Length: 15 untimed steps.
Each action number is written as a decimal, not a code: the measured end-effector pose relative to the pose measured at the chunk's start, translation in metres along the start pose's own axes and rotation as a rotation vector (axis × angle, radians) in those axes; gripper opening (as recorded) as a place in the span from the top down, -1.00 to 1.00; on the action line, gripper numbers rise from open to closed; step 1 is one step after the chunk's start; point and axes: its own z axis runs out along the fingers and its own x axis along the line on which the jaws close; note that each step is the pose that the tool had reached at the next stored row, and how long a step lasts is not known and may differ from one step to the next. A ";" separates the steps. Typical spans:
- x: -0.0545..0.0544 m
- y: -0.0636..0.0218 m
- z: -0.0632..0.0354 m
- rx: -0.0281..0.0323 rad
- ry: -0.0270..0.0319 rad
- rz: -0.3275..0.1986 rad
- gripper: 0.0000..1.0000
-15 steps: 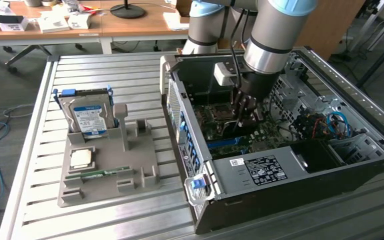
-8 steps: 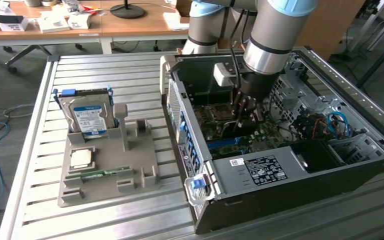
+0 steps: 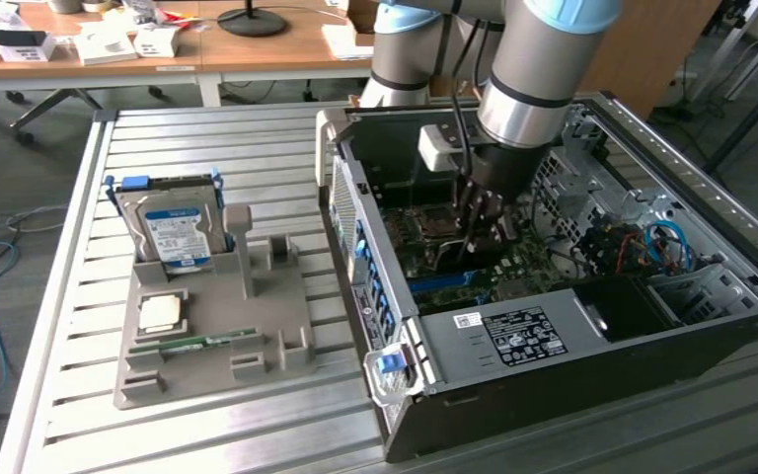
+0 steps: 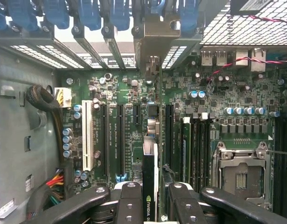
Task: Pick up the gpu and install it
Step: 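Insert the gpu into the slot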
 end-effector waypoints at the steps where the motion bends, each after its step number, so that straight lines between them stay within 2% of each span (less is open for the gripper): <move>1: 0.000 0.0005 0.0001 0.0001 -0.0001 0.000 0.47; 10: 0.000 0.0026 0.0006 0.0000 0.0000 0.000 0.47; 15: 0.000 0.0025 0.0049 0.0000 0.0000 0.000 0.47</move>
